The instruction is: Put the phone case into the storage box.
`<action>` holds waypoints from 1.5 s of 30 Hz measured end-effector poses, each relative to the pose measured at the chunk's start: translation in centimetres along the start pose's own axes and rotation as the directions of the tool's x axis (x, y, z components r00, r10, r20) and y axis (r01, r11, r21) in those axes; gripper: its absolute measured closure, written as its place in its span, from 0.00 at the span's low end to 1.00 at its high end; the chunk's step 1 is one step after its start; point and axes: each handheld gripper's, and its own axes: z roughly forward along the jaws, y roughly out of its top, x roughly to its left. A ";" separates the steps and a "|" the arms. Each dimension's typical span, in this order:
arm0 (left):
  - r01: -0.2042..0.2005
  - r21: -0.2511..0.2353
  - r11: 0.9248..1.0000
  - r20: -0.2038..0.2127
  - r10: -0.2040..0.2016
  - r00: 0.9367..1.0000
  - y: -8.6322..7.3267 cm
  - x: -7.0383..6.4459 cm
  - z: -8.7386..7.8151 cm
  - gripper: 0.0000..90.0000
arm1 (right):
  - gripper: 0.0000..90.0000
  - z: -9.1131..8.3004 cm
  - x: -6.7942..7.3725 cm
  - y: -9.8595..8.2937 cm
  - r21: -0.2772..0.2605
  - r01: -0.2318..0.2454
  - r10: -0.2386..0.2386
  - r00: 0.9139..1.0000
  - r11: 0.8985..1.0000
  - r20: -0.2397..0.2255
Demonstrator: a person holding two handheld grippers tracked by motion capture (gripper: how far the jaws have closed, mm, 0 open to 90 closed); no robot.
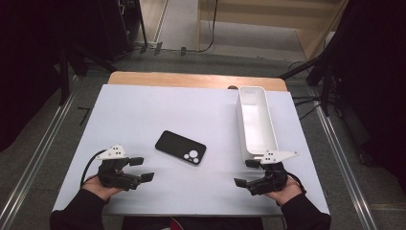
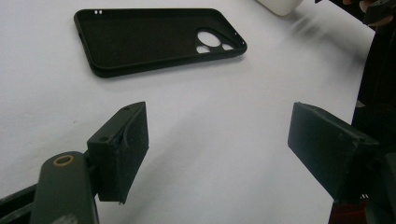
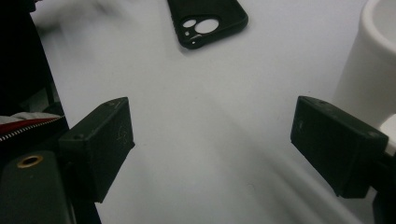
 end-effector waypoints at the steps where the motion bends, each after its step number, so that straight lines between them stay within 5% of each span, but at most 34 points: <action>1: 0.000 0.001 1.000 0.002 0.000 1.000 0.0 0.0 0.0 0.22 | 0.13 0.0 0.0 0.0 0.000 0.001 -0.001 1.000 1.000 -0.001; 45: 0.009 0.004 1.000 0.022 -0.009 1.000 1.0 0.3 -0.1 0.26 | 0.13 0.1 0.2 0.0 0.001 0.002 -0.002 1.000 1.000 -0.015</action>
